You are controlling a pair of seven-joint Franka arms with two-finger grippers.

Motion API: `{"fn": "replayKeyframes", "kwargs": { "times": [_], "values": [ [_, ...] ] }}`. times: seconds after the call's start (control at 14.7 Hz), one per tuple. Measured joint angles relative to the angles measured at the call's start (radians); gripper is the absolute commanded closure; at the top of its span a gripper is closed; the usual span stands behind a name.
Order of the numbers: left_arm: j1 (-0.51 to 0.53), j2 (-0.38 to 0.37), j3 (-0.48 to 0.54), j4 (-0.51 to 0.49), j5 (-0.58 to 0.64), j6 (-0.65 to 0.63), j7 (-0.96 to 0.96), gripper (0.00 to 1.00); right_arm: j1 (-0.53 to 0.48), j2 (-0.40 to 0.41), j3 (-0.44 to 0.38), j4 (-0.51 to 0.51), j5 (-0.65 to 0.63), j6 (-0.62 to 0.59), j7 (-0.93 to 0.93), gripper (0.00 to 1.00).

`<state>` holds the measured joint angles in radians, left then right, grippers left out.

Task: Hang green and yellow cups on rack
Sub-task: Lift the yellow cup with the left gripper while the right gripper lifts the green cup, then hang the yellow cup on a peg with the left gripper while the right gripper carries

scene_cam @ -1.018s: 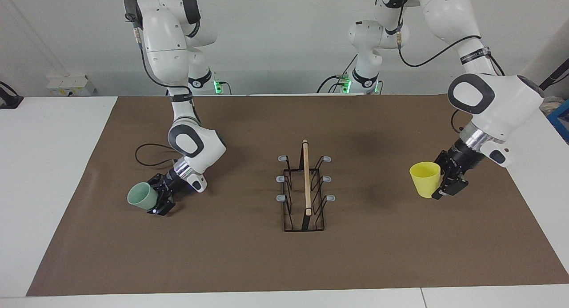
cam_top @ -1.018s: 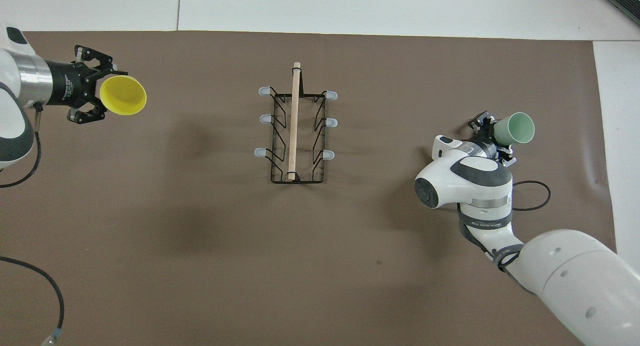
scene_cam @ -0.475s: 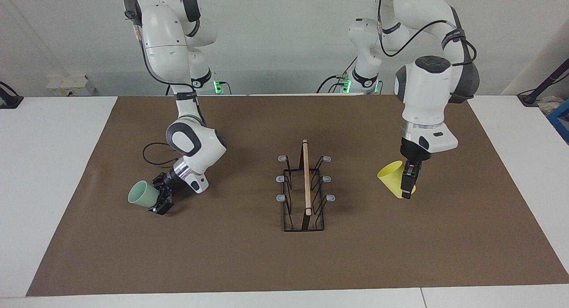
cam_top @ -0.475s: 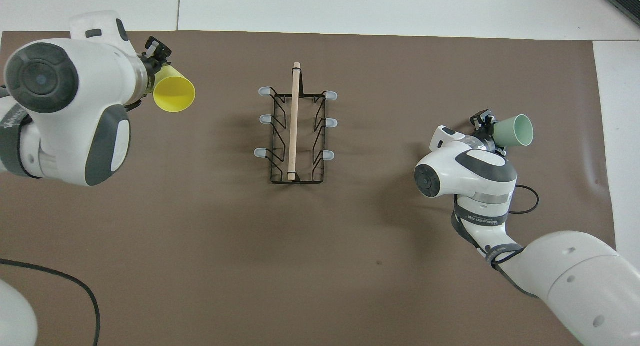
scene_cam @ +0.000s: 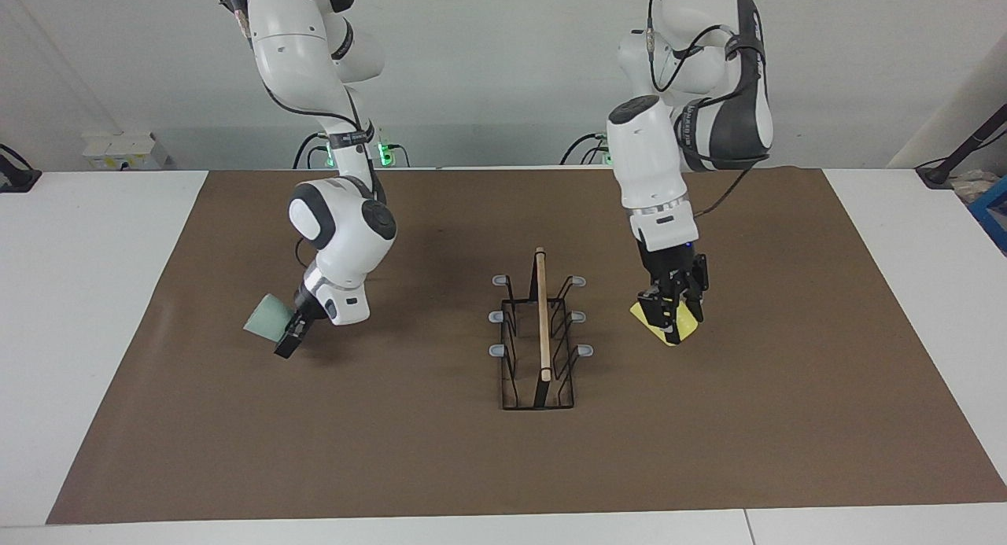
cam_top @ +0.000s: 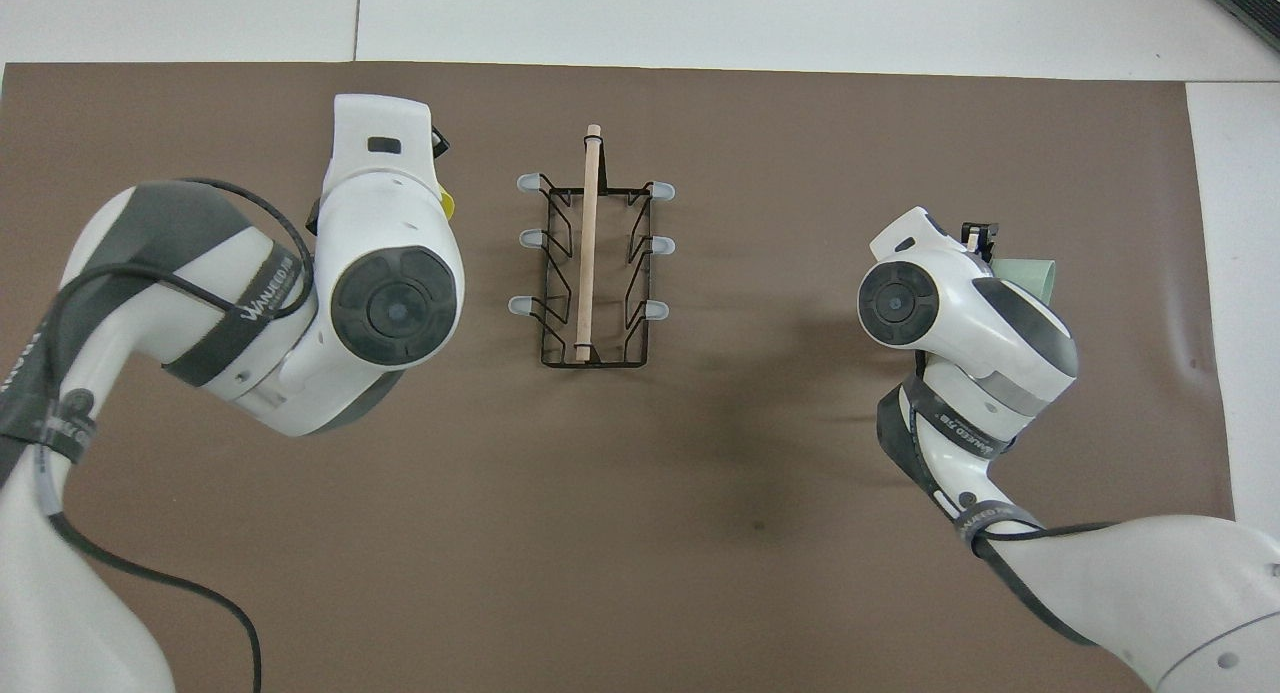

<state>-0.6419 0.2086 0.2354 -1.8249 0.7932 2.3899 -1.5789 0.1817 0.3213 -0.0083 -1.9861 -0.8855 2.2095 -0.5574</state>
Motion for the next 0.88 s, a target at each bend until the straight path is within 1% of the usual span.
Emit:
{"fn": "replayKeyframes", "kwargs": {
  "times": [0.2,0.41,0.54,0.75,0.88],
  "values": [
    [-0.069,-0.055,0.000,-0.105,0.227,-0.001,-0.214,1.00,0.011,-0.076,0.022,0.000,0.171,-0.017,-0.004,1.00],
    [-0.120,-0.067,0.000,-0.152,0.371,-0.033,-0.359,1.00,0.035,-0.134,0.032,0.008,0.328,-0.019,-0.004,1.00],
    [-0.156,-0.064,0.000,-0.171,0.425,-0.061,-0.431,1.00,0.037,-0.161,0.037,0.022,0.450,-0.019,-0.004,1.00],
    [-0.216,-0.063,0.000,-0.182,0.439,-0.110,-0.469,1.00,0.038,-0.201,0.053,0.034,0.561,-0.018,-0.012,1.00],
    [-0.254,-0.065,-0.001,-0.187,0.439,-0.148,-0.482,1.00,0.043,-0.236,0.066,0.041,0.673,-0.007,-0.050,1.00]
  ]
}}
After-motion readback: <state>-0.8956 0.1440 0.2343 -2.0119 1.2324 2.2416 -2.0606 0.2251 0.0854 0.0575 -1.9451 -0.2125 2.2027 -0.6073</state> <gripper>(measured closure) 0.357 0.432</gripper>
